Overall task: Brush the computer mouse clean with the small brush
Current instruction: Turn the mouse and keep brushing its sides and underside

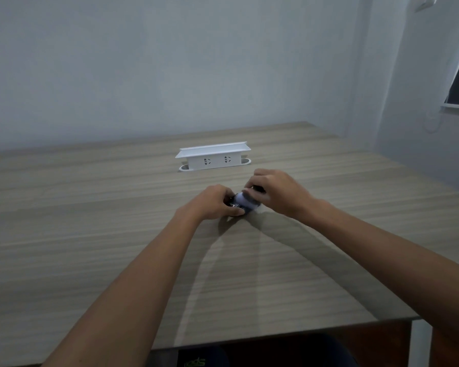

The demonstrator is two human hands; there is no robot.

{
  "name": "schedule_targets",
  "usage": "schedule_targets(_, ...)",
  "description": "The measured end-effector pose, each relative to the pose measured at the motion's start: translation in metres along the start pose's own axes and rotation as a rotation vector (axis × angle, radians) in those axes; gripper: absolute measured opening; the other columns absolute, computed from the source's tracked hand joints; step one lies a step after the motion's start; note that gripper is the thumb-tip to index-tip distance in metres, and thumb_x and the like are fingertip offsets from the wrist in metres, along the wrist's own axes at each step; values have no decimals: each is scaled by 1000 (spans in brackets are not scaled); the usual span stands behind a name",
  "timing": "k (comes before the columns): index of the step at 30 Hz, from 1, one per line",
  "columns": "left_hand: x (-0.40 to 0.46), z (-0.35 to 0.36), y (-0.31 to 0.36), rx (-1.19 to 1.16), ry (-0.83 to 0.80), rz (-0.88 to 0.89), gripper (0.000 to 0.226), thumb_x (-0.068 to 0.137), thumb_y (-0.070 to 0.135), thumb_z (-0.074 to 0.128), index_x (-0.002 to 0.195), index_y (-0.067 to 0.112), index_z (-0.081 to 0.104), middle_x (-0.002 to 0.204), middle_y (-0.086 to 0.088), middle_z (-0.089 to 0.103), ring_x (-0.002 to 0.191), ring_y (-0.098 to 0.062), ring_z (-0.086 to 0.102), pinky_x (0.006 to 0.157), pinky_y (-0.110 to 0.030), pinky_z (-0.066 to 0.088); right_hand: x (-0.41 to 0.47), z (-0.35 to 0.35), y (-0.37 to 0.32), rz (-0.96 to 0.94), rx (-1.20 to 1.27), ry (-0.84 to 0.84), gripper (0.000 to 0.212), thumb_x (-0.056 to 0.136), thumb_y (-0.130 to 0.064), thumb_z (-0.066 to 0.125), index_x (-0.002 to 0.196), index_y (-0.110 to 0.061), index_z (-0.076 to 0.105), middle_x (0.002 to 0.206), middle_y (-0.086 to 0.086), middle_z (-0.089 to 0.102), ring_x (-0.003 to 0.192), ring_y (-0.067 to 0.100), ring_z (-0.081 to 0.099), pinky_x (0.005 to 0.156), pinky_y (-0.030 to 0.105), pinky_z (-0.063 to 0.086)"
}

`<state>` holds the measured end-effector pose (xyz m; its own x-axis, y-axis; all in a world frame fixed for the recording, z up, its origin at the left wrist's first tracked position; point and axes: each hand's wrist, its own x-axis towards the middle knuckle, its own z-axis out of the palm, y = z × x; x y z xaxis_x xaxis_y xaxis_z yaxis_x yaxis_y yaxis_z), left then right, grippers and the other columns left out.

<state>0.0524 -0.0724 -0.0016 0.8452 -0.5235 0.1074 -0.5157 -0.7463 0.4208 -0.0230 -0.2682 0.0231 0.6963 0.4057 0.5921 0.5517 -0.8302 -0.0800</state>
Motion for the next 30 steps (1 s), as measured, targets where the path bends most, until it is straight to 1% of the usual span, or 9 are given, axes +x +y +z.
schedule_targets(3,-1,-1,1,-23,5,-1,34,76,40,81,95,13,74,88,-10,73,77,-21,61,69,-35,47,5,3,-6,-48,-3,-88,20,91,-26,61,90,-10,75,86,4,66,78,24,63,62,37,48)
schedule_targets(7,0,0,1,-7,0,-15,42,77,47,79,90,8,71,74,-10,63,67,-19,52,62,-33,37,12,-2,5,58,-205,-56,26,95,-26,57,93,-6,73,94,9,64,85,31,62,60,34,38)
schedule_targets(10,0,-1,2,-19,-2,-23,39,77,45,79,90,9,71,73,-5,62,67,-19,52,63,-33,37,14,-5,2,7,-123,-42,24,93,-26,59,90,-7,73,90,6,65,81,28,62,61,36,44)
schedule_targets(13,-1,-2,3,-38,-11,-23,31,78,39,81,91,12,72,72,1,63,69,-17,55,62,-31,40,14,-1,-8,-50,-24,-121,22,91,-26,61,88,-8,74,85,5,65,77,26,63,62,40,49)
schedule_targets(18,0,-1,3,-16,-8,-44,41,78,45,79,88,7,70,70,-3,57,65,-18,48,61,-33,34,17,-4,1,48,-215,-62,25,94,-26,58,90,-5,72,92,8,64,83,30,62,60,32,32)
schedule_targets(23,-1,-2,3,-22,-1,-33,34,77,41,80,88,10,72,74,-8,65,67,-18,52,62,-33,37,15,1,-7,-61,-56,-108,23,91,-25,60,86,-7,73,84,5,64,76,27,62,60,40,48)
schedule_targets(26,-2,-1,2,-23,2,-41,41,75,46,80,92,9,73,86,-17,72,71,-23,57,65,-33,40,15,1,0,44,-118,-88,24,93,-25,59,92,-6,74,91,8,64,84,29,62,61,34,41)
schedule_targets(28,-1,0,2,-14,-10,-53,45,75,50,79,94,9,73,89,-16,73,78,-30,64,66,-36,44,10,-1,10,129,-154,-68,25,94,-26,58,95,-6,74,94,8,64,87,29,62,62,32,37)
schedule_targets(30,-1,-1,4,-2,-35,-60,45,76,50,78,98,11,73,92,-14,74,85,-30,66,71,-41,50,3,-2,16,208,-97,-6,22,93,-25,59,91,-8,74,91,6,65,84,27,62,63,32,40)
